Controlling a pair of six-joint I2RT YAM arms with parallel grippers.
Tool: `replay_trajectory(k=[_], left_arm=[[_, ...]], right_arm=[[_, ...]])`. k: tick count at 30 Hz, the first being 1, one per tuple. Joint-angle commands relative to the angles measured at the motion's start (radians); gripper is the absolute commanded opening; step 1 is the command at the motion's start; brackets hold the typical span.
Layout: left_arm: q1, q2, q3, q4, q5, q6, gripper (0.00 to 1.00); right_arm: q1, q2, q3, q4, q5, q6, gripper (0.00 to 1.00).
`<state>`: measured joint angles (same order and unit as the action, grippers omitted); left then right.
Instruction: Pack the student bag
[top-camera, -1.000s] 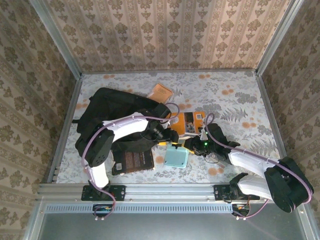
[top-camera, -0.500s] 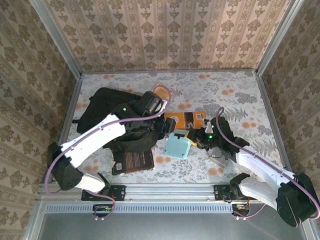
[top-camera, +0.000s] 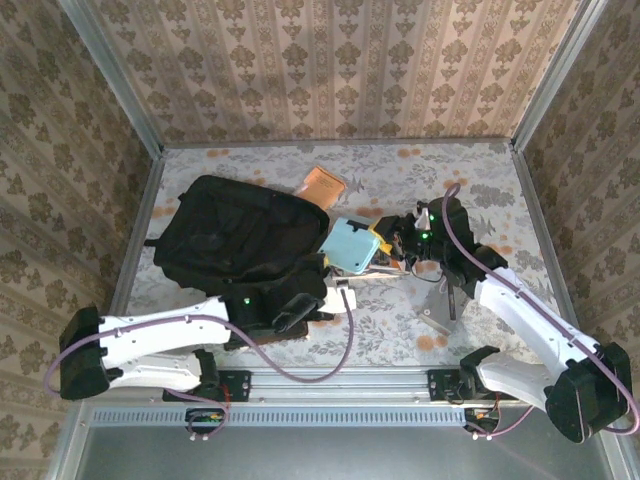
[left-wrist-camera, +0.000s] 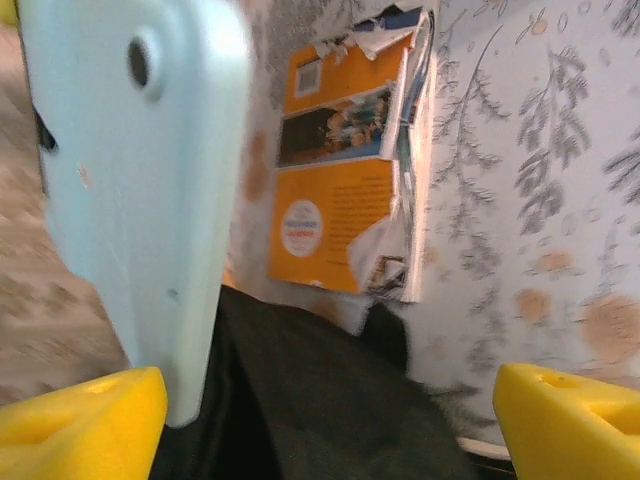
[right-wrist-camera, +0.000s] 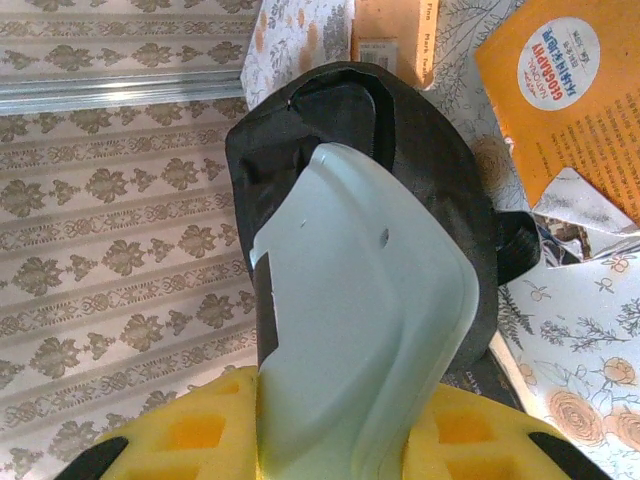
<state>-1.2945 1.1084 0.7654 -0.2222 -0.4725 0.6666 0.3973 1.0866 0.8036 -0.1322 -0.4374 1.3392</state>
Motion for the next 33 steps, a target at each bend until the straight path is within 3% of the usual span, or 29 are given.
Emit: replay_trajectory(k=[1, 6, 13, 22, 26, 31, 33], left_arm=[[0.006, -0.034, -0.054, 0.292, -0.044, 0.301, 0.86], [0.031, 0.008, -0.082, 0.446, -0.056, 0.406, 0.78], [0.093, 0.066, -0.059, 0.49, 0.011, 0.421, 0.63], [0.124, 0.093, 0.01, 0.409, 0.036, 0.343, 0.13], [0.13, 0.088, 0.029, 0.373, 0.042, 0.293, 0.0], [0.154, 0.067, 0.044, 0.33, 0.065, 0.148, 0.0], [0.175, 0.048, 0.055, 0.309, 0.077, 0.046, 0.0]], right_arm=[[-0.005, 0.013, 0.032, 0.042, -0.03, 0.076, 0.2], [-0.005, 0.016, 0.019, 0.082, -0.044, 0.101, 0.2], [-0.005, 0.015, 0.008, 0.111, -0.052, 0.122, 0.2], [-0.006, 0.019, -0.003, 0.123, -0.046, 0.139, 0.25], [-0.005, 0.028, -0.013, 0.133, -0.043, 0.148, 0.28], [-0.005, 0.037, -0.015, 0.145, -0.045, 0.139, 0.46], [-0.006, 0.029, -0.009, 0.121, -0.034, 0.112, 0.58]])
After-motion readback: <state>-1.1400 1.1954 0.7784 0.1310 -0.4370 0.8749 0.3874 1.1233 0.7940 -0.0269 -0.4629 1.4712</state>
